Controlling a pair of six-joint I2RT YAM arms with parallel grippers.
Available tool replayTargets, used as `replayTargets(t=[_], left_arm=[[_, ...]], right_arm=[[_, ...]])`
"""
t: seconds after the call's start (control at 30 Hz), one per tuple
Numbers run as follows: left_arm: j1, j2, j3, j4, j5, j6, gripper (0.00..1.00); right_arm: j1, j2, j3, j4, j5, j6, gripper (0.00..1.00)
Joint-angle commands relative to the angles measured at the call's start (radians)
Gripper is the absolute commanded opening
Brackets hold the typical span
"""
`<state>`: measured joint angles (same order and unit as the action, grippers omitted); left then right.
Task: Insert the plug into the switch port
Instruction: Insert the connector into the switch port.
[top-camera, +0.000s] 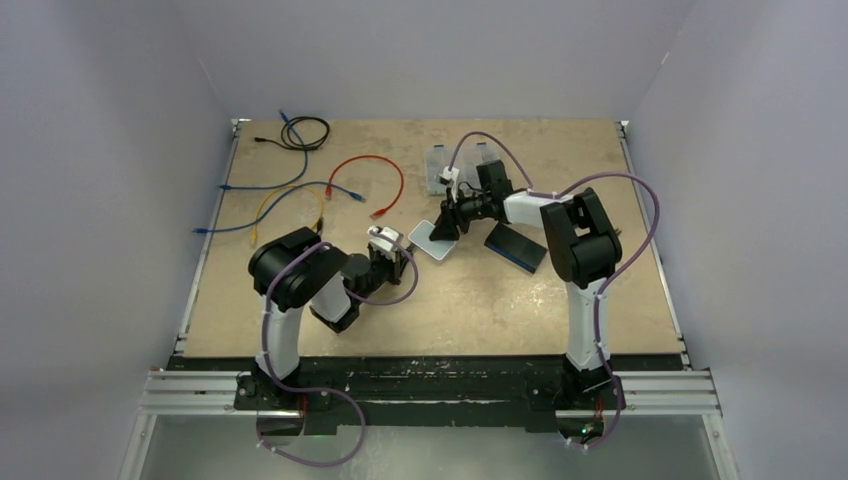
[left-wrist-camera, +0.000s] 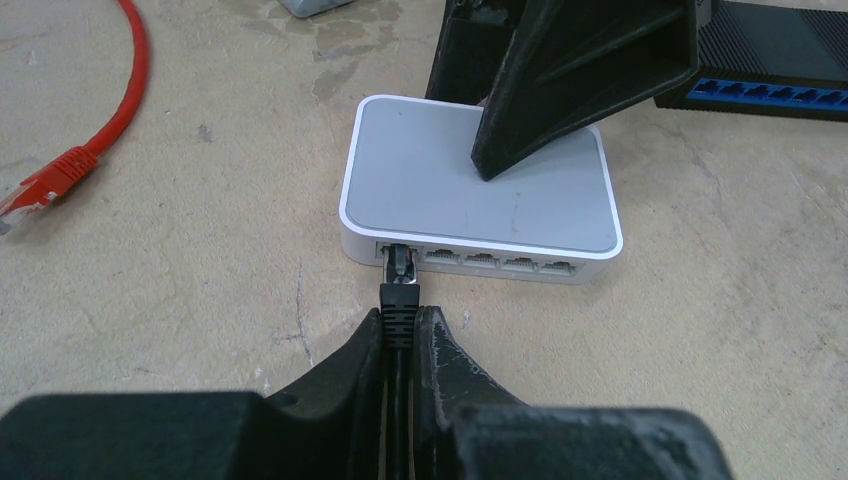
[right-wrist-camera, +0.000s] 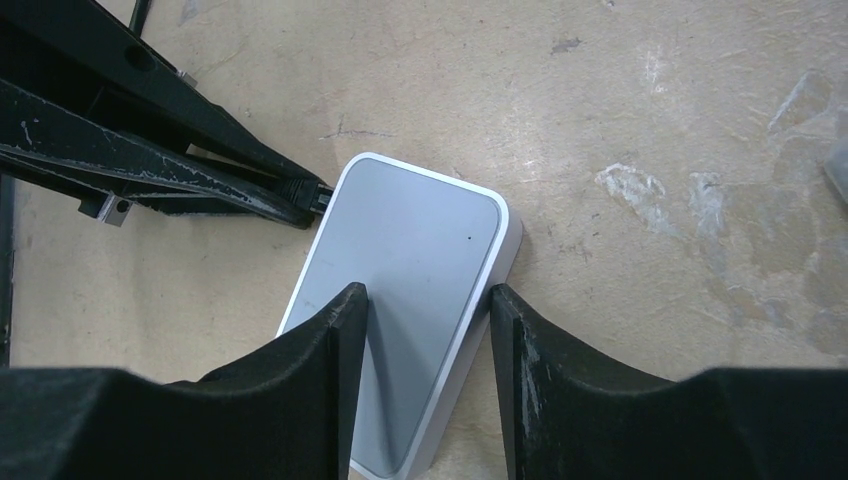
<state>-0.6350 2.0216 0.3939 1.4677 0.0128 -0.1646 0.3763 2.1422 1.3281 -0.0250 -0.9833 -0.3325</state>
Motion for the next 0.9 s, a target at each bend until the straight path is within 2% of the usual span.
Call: replayTargets(t=[0.0, 0.23, 0.47, 0.63, 0.87], left_arm=[[-0.006, -0.006, 0.020, 0.138, 0.009, -0.011, 0.03], [-0.009, -0.054, 0.004, -0.015, -0.009, 0.000, 0.10], [-0.022, -0.150, 0.002, -0.224, -0.031, 0.031, 0.30], [-0.025, -0.223, -0.006, -0.332, -0.045, 0.038, 0.35], [-0.025, -0.373, 0.053, -0.642, -0.047, 0.078, 0.43]], right_arm=[[0.100, -0.028, -0.094, -0.056, -0.148, 0.121, 0.49], [0.062, -0.079, -0.162, 0.083, -0.036, 0.233, 0.51], [0.039, -0.091, -0.180, 0.109, 0.029, 0.256, 0.52], [0.031, -0.099, -0.185, 0.109, 0.065, 0.254, 0.53], [0.029, -0.105, -0.188, 0.109, 0.093, 0.248, 0.54]])
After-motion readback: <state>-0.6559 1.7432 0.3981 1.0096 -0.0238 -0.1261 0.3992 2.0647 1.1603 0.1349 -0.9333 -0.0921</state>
